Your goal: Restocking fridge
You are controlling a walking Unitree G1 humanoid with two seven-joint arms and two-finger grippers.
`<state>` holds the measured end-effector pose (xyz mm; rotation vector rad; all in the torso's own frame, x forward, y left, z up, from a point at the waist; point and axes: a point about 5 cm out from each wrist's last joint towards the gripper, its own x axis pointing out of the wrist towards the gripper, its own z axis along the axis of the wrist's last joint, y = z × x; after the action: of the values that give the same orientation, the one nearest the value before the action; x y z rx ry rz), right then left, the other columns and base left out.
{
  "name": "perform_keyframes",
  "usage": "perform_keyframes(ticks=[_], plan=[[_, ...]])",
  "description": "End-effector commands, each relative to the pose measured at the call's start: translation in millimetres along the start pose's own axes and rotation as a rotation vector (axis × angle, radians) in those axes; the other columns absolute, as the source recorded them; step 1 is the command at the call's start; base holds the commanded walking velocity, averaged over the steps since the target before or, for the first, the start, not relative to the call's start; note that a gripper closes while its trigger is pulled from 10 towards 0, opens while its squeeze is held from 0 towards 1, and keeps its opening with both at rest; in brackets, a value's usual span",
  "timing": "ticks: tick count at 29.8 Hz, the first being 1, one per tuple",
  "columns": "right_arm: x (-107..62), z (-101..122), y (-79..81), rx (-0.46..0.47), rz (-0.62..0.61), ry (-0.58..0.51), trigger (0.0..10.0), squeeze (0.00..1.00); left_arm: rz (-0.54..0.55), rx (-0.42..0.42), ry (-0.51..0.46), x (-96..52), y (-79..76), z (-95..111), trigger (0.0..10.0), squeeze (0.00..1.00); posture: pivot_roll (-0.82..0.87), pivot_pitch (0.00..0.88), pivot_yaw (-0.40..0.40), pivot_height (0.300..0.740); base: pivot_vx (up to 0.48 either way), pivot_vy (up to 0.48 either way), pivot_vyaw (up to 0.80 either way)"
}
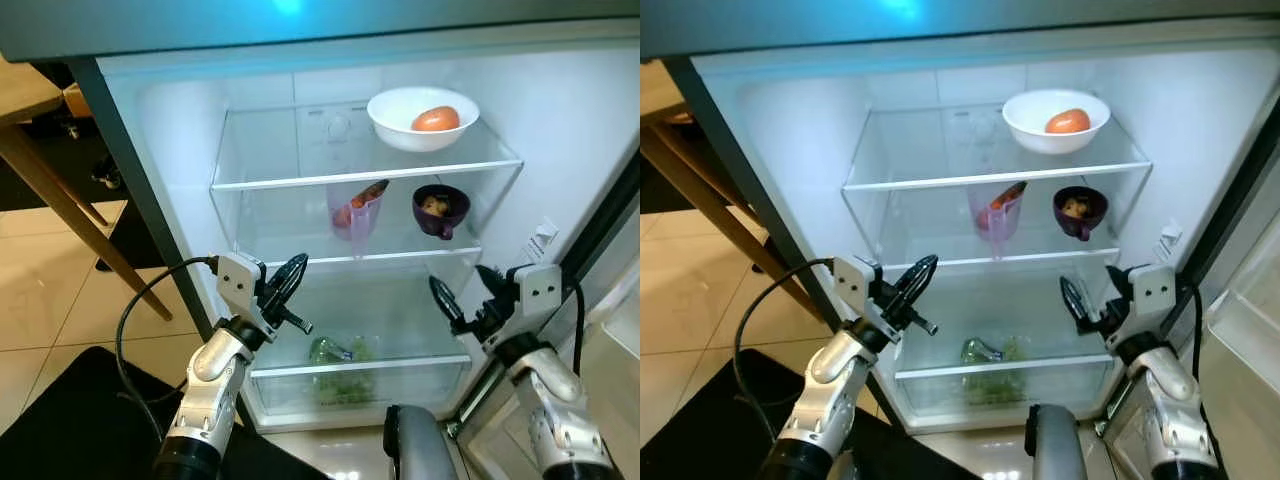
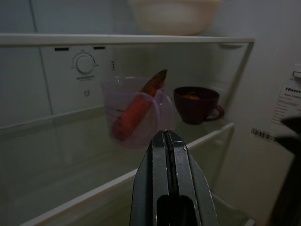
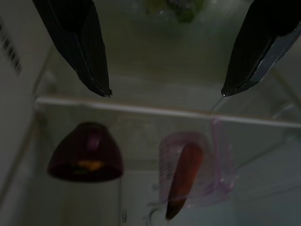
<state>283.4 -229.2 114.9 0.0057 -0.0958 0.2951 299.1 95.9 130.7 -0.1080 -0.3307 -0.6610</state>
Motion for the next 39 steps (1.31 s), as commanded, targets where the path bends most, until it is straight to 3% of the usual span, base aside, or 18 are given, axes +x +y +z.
perform_keyframes(ticks=[1, 15, 18, 29, 35, 39], plan=[[-0.9, -2.6, 7.7, 0.011, 0.030, 0.024, 10.0, 0.00, 0.002, 0.010, 0.036, -6.5, 0.8, -8.0, 10.0, 0.00, -0.14, 0.024, 0.074, 0.300, 0.000, 0.000, 0.00], [-13.2, -42.1, 36.8, -0.009, 0.126, 0.218, 10.0, 0.00, 0.043, -0.019, 0.142, -33.2, -5.9, -39.6, 10.0, 0.00, -0.12, 0.005, 0.056, 0.300, 0.000, 0.000, 0.00], [-12.6, -50.5, 42.7, 0.019, 0.137, 0.249, 10.0, 0.00, 0.103, -0.076, 0.247, -58.0, -9.6, -64.6, 10.0, 0.00, -0.12, 0.006, 0.052, 0.300, 0.000, 0.000, 0.00], [-23.3, -75.0, 43.6, 0.011, 0.133, 0.333, 10.0, 0.00, 0.179, -0.104, 0.424, -101.4, -11.6, -95.1, 10.0, 0.00, -0.11, 0.000, 0.033, 0.333, 0.000, 0.000, 0.00], [-23.9, -78.1, 44.4, 0.017, 0.135, 0.341, 10.0, 0.00, 0.183, -0.097, 0.431, -106.3, -11.7, -97.4, 10.0, 0.00, -0.10, 0.000, 0.034, 0.352, 0.000, 0.000, 0.00], [-20.2, -78.7, 46.3, 0.020, 0.147, 0.332, 10.0, 0.00, 0.168, -0.079, 0.405, -99.2, -11.3, -94.8, 10.0, 0.00, -0.10, 0.000, 0.032, 0.372, 0.000, 0.000, 0.00]])
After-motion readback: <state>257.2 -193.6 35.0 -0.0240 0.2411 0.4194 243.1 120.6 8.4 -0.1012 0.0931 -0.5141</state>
